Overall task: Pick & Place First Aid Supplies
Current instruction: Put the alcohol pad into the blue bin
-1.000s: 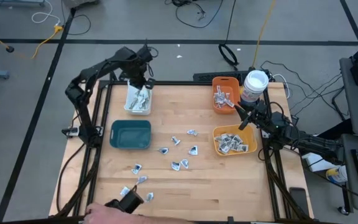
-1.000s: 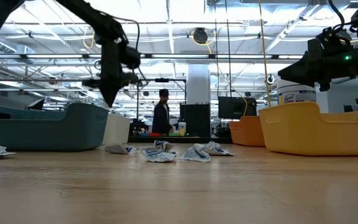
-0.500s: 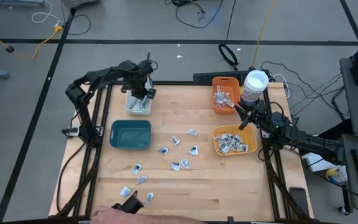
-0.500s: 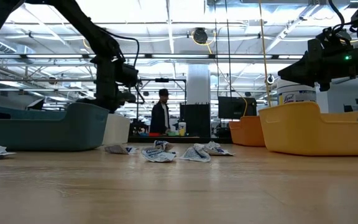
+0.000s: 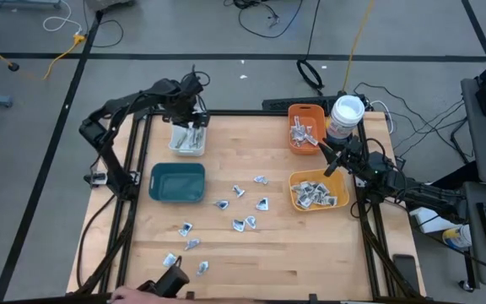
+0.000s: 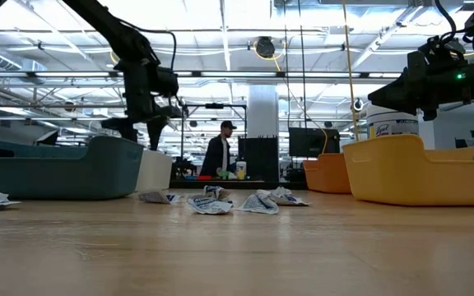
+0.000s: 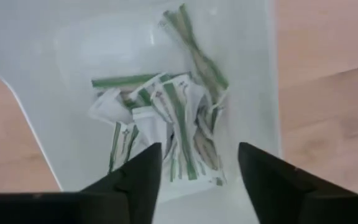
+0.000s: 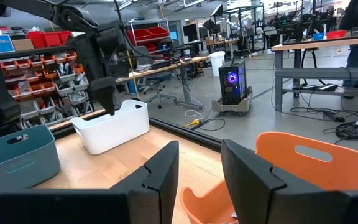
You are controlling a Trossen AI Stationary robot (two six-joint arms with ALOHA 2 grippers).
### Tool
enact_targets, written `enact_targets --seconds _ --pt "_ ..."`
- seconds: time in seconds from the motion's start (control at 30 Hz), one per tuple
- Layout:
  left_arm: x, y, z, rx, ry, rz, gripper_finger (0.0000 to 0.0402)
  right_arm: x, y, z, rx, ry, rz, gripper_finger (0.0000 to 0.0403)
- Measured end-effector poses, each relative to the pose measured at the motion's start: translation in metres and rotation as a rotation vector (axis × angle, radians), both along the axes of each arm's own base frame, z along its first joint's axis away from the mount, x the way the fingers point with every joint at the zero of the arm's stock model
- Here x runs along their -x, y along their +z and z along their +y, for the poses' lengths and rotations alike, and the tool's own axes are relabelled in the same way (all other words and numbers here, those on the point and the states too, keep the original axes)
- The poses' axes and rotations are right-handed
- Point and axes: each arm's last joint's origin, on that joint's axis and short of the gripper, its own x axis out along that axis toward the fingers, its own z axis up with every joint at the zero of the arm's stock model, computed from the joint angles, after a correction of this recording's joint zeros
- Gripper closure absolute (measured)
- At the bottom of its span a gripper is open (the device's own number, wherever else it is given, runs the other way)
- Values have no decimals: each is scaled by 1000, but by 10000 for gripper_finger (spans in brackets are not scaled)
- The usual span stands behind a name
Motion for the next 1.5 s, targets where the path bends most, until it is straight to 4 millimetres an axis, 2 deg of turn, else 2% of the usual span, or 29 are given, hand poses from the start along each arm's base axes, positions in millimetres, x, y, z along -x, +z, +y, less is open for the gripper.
enact_targets --seconds 0.17,0.33,0.53,0.73,0.9,1.27,1.5 --pt "1 18 -9 -47 -71 -49 139 0 0 0 0 0 0 286" --pt "-9 34 -30 -104 -327 -108 119 0 0 0 0 0 1 286" --pt "-21 47 -59 -180 -655 -116 117 0 0 0 0 0 0 287" --pt "-31 49 -89 -200 -1053 -78 117 0 0 0 0 0 0 287" --pt "-42 42 -108 -155 -1212 -53 116 0 0 0 0 0 0 287" --pt "-121 29 -123 -90 -1347 -28 117 0 0 0 0 0 1 287" --pt "-163 34 -131 -153 -1455 -66 117 0 0 0 0 0 1 286"
